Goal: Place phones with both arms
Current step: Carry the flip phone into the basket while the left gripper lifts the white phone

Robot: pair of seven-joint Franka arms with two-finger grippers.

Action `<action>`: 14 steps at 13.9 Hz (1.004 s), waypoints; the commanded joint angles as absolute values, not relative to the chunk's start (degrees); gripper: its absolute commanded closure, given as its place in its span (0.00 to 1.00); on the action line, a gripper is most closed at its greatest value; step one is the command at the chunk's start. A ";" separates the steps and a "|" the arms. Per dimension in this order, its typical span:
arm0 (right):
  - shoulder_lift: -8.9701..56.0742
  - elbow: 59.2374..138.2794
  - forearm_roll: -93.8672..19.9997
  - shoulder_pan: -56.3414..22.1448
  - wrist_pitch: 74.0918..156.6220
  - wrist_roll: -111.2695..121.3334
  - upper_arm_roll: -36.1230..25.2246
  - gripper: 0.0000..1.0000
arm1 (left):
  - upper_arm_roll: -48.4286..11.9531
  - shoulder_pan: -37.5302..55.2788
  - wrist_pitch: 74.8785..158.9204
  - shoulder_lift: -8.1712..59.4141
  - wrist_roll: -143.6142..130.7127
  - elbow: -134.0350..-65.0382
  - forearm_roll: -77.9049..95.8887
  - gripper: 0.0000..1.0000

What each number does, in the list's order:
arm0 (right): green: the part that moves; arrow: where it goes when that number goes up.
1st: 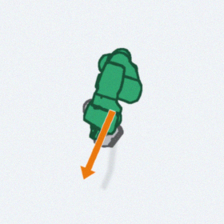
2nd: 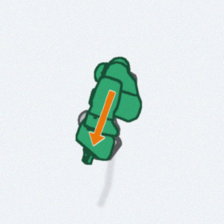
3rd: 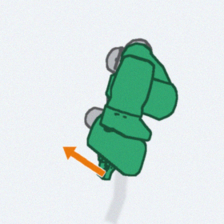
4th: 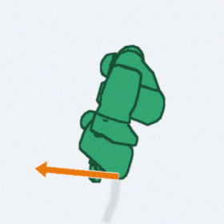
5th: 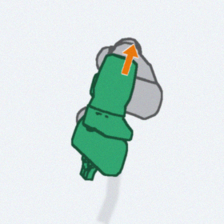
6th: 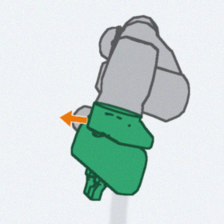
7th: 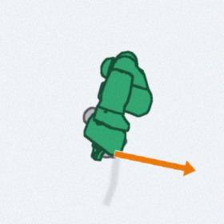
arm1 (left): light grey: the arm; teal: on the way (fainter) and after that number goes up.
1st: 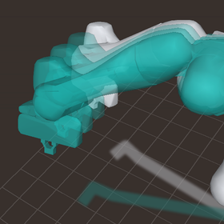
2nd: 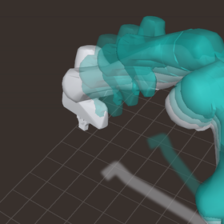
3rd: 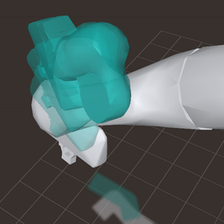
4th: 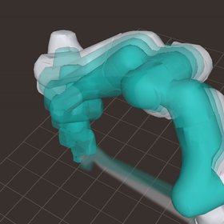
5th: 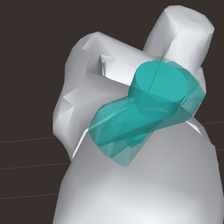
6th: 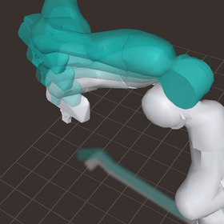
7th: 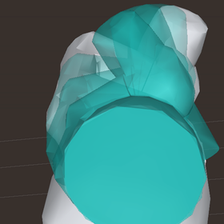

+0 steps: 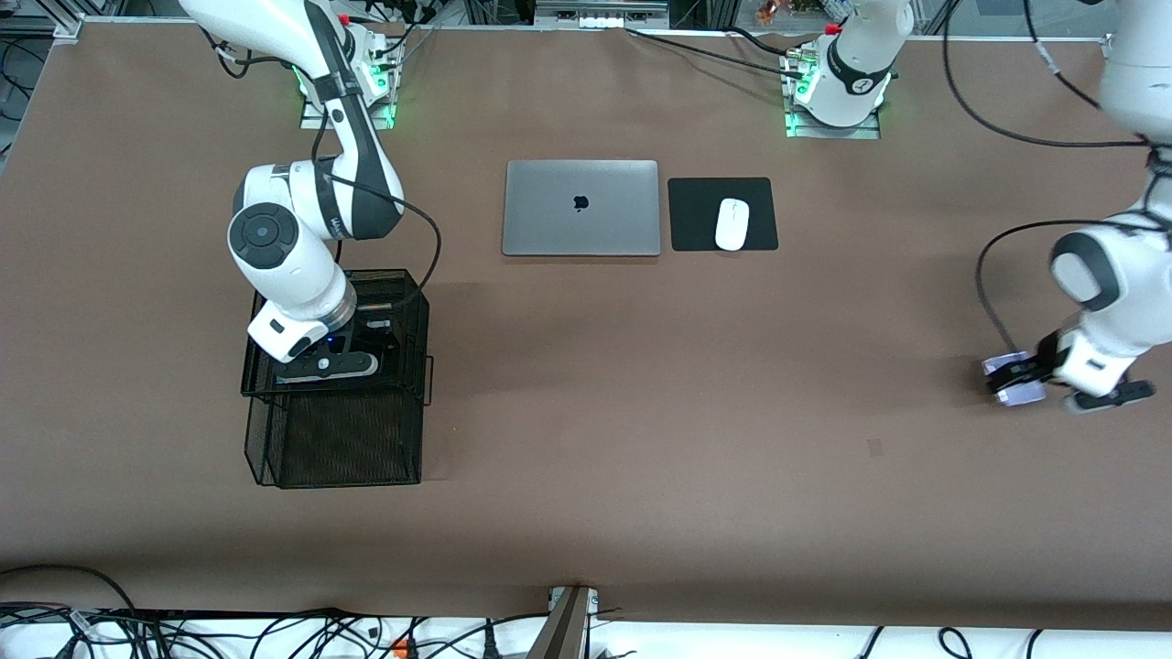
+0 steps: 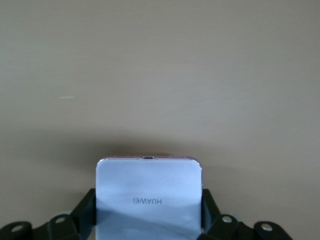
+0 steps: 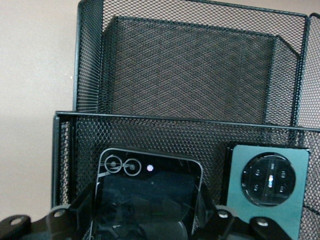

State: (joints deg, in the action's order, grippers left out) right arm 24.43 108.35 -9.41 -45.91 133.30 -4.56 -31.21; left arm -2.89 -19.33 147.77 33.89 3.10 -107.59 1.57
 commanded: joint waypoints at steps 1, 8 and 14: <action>22.24 110.30 -12.82 -45.70 134.12 -4.22 -30.94 0.78 | -1.41 -10.75 145.38 35.42 -8.48 -104.86 2.90 1.00; 22.59 109.60 -13.18 -45.44 134.39 -4.13 -30.94 0.01 | -1.49 8.58 135.36 38.32 -37.84 -96.52 -1.39 1.00; 22.59 104.25 -13.10 -43.77 130.10 -3.60 -30.85 0.01 | -1.58 24.24 133.33 42.09 -41.48 -90.54 -1.32 1.00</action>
